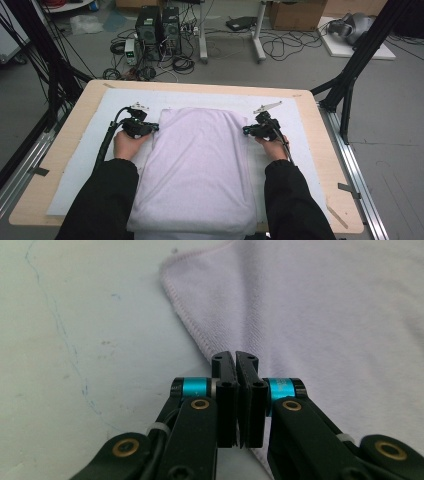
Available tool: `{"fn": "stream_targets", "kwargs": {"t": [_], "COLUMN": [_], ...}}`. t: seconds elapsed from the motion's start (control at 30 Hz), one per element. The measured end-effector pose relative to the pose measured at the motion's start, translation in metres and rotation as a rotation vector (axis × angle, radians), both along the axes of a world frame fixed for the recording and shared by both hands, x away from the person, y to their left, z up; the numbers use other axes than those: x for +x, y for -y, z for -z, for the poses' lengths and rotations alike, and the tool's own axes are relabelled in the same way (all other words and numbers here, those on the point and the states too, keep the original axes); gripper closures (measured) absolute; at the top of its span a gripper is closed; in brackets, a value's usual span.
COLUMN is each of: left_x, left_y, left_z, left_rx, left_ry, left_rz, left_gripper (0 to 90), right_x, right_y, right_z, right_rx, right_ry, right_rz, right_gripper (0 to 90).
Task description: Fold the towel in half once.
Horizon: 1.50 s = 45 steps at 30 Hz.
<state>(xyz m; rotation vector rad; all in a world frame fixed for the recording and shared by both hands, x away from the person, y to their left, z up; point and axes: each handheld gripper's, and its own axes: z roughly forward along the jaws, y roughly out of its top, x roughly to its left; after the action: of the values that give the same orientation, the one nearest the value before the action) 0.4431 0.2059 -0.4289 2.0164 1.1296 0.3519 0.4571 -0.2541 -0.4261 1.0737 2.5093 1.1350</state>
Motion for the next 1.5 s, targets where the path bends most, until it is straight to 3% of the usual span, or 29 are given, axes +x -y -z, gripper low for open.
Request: {"fn": "stream_targets", "kwargs": {"t": [0.13, 0.2, 0.3, 0.5, 0.67, 0.77, 0.83, 0.9, 0.97, 1.07, 1.13, 1.23, 1.33, 1.4, 1.5], "left_x": [-0.008, -0.014, -0.028, -0.070, -0.113, -0.131, -0.140, -0.147, -0.147, -0.136, -0.125, -0.108, -0.097, -0.091, -0.090], "left_y": [-0.011, -0.017, -0.020, -0.024, -0.031, -0.033, -0.036, -0.037, -0.039, -0.038, -0.033, -0.021, -0.013, -0.009, -0.004], "left_z": [-0.018, -0.027, -0.041, -0.058, -0.049, -0.034, -0.025, -0.020, -0.021, -0.028, -0.032, -0.028, -0.017, -0.008, -0.001], "left_rx": [-0.052, -0.064, -0.044, -0.055, -0.061, -0.046, -0.062, -0.055, -0.035, -0.020, -0.017, -0.026, -0.015, 0.007, 0.025], "left_ry": [0.030, 0.040, 0.056, 0.115, 0.133, 0.112, 0.084, 0.073, 0.082, 0.094, 0.100, 0.087, 0.048, 0.000, -0.016], "left_rz": [0.013, 0.032, 0.077, 0.156, 0.218, 0.255, 0.271, 0.278, 0.271, 0.227, 0.214, 0.204, 0.203, 0.220, 0.236], "left_gripper": [87.2, 87.2, 87.1, 87.1, 87.1, 86.7, 85.2, 76.4, 64.7, 60.4, 57.7, 54.6, 56.6, 59.0, 72.8], "right_x": [-0.007, -0.013, -0.025, -0.065, -0.108, -0.128, -0.136, -0.139, -0.139, -0.134, -0.127, -0.113, -0.101, -0.095, -0.093], "right_y": [0.005, 0.006, 0.010, 0.015, 0.021, 0.024, 0.028, 0.030, 0.033, 0.032, 0.026, 0.014, 0.008, 0.009, 0.009], "right_z": [-0.022, -0.034, -0.048, -0.066, -0.058, -0.047, -0.038, -0.029, -0.027, -0.035, -0.038, -0.034, -0.020, -0.009, 0.001], "right_rx": [0.123, 0.138, 0.171, 0.197, 0.174, 0.164, 0.167, 0.152, 0.151, 0.187, 0.173, 0.136, 0.063, 0.065, 0.055], "right_ry": [-0.004, 0.019, 0.031, 0.035, 0.020, -0.002, -0.010, -0.038, -0.041, -0.001, 0.010, -0.009, -0.044, -0.084, -0.094], "right_rz": [-0.062, -0.089, -0.103, -0.186, -0.242, -0.258, -0.250, -0.250, -0.227, -0.191, -0.181, -0.171, -0.145, -0.134, -0.115], "right_gripper": [86.0, 86.0, 86.0, 86.0, 86.0, 86.0, 85.3, 75.5, 63.4, 57.1, 53.3, 51.7, 50.3, 49.9, 61.1]}}
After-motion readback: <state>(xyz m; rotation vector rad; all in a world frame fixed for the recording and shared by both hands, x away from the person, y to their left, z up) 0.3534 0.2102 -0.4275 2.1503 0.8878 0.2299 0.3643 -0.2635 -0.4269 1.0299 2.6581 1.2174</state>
